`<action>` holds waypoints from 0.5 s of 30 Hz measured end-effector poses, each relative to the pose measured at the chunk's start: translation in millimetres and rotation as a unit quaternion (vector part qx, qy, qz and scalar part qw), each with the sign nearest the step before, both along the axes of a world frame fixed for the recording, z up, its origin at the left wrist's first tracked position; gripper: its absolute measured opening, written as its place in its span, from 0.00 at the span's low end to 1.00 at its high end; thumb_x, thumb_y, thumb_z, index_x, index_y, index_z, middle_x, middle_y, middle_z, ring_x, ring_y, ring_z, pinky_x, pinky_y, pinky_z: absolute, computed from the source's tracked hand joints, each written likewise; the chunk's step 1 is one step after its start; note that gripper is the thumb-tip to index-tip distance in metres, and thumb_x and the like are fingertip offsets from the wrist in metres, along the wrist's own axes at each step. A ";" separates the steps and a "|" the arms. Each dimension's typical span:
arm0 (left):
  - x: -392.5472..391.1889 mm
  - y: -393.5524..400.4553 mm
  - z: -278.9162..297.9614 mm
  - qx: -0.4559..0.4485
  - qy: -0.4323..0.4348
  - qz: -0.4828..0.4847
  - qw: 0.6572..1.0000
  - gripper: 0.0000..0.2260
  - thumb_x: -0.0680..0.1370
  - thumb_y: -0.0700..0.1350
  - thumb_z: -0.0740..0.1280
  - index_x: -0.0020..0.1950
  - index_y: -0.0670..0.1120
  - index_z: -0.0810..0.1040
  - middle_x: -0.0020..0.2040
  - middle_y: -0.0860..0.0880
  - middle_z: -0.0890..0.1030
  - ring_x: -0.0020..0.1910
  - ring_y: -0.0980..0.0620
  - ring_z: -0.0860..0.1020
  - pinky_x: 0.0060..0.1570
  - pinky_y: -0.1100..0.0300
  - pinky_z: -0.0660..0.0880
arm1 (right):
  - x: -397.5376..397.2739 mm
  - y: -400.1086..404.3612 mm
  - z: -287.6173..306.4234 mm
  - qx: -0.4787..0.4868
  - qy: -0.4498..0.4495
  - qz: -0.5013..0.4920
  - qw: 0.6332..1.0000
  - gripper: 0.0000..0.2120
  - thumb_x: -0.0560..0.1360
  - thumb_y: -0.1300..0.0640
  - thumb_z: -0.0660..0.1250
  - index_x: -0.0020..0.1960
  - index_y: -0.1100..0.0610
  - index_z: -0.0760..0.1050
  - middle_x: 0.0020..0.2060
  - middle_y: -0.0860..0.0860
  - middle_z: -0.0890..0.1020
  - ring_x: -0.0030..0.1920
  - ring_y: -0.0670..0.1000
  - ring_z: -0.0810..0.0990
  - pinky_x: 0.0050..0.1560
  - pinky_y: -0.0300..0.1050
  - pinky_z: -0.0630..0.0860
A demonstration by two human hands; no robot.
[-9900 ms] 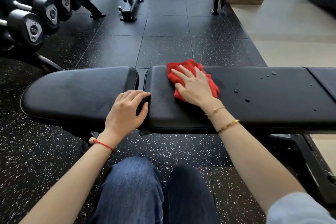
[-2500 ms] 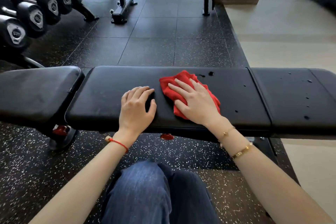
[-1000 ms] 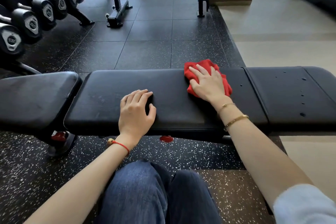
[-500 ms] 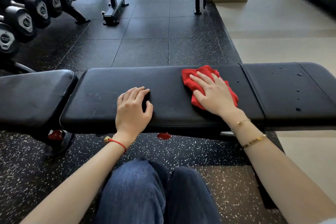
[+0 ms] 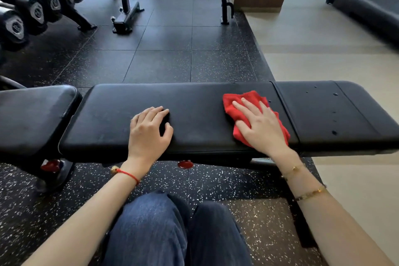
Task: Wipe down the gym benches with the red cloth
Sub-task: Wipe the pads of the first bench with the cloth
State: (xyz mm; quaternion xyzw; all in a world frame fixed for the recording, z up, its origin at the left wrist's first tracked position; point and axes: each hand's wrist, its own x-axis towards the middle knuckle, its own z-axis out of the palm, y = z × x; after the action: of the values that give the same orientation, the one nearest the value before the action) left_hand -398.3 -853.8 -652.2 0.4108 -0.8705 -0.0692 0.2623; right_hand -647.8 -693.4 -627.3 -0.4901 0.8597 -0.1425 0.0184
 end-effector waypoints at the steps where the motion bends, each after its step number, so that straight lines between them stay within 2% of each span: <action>1: -0.2 0.2 0.8 0.008 0.007 0.001 1.000 0.16 0.78 0.44 0.68 0.65 0.46 0.80 0.66 0.48 0.80 0.69 0.46 0.74 0.72 0.49 0.63 | -11.3 -3.1 0.7 0.010 -0.002 -0.031 0.999 0.25 0.79 0.46 0.59 0.75 0.38 0.60 0.77 0.42 0.61 0.77 0.57 0.56 0.78 0.54 0.48; 3: -3.1 2.5 3.6 0.024 0.027 -0.003 0.999 0.15 0.77 0.42 0.69 0.64 0.46 0.81 0.66 0.47 0.80 0.69 0.46 0.74 0.72 0.47 0.64 | -24.6 -17.8 4.1 0.025 -0.008 -0.078 0.997 0.25 0.79 0.46 0.57 0.76 0.38 0.59 0.78 0.42 0.59 0.77 0.59 0.54 0.78 0.55 0.46; 5: -11.3 6.9 7.5 0.021 0.043 -0.022 0.999 0.14 0.77 0.41 0.69 0.62 0.46 0.82 0.65 0.48 0.81 0.68 0.46 0.75 0.72 0.47 0.65 | -20.5 -36.6 8.1 0.030 -0.015 -0.080 0.996 0.25 0.79 0.45 0.56 0.76 0.38 0.58 0.78 0.42 0.57 0.78 0.60 0.52 0.78 0.56 0.45; 8: -29.5 14.7 13.2 0.011 0.043 -0.063 0.997 0.13 0.77 0.42 0.68 0.61 0.46 0.82 0.63 0.49 0.82 0.67 0.47 0.76 0.71 0.48 0.66 | 10.4 -49.0 9.8 0.031 -0.010 -0.003 0.999 0.26 0.79 0.45 0.57 0.76 0.37 0.58 0.78 0.41 0.57 0.78 0.59 0.52 0.78 0.56 0.45; 11: -44.9 15.6 14.1 0.009 0.020 -0.086 0.996 0.13 0.77 0.43 0.68 0.61 0.46 0.81 0.61 0.50 0.82 0.66 0.47 0.76 0.69 0.49 0.66 | 33.8 -24.4 6.0 0.017 -0.013 0.080 0.997 0.26 0.79 0.45 0.58 0.76 0.36 0.58 0.77 0.39 0.58 0.78 0.58 0.52 0.78 0.55 0.46; 15: -49.6 13.6 8.5 0.009 0.017 -0.090 0.996 0.13 0.77 0.43 0.67 0.61 0.47 0.81 0.62 0.50 0.81 0.65 0.47 0.75 0.69 0.49 0.66 | 1.8 7.9 3.0 0.010 0.006 0.056 0.998 0.26 0.79 0.46 0.60 0.75 0.38 0.60 0.77 0.40 0.60 0.78 0.57 0.56 0.78 0.54 0.49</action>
State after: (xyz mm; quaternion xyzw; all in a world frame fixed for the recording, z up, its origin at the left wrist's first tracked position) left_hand -447.9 -840.2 -643.7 0.3321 -0.8986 -0.1075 0.2658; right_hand -646.0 -685.5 -624.3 -0.5382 0.8324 -0.1296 0.0259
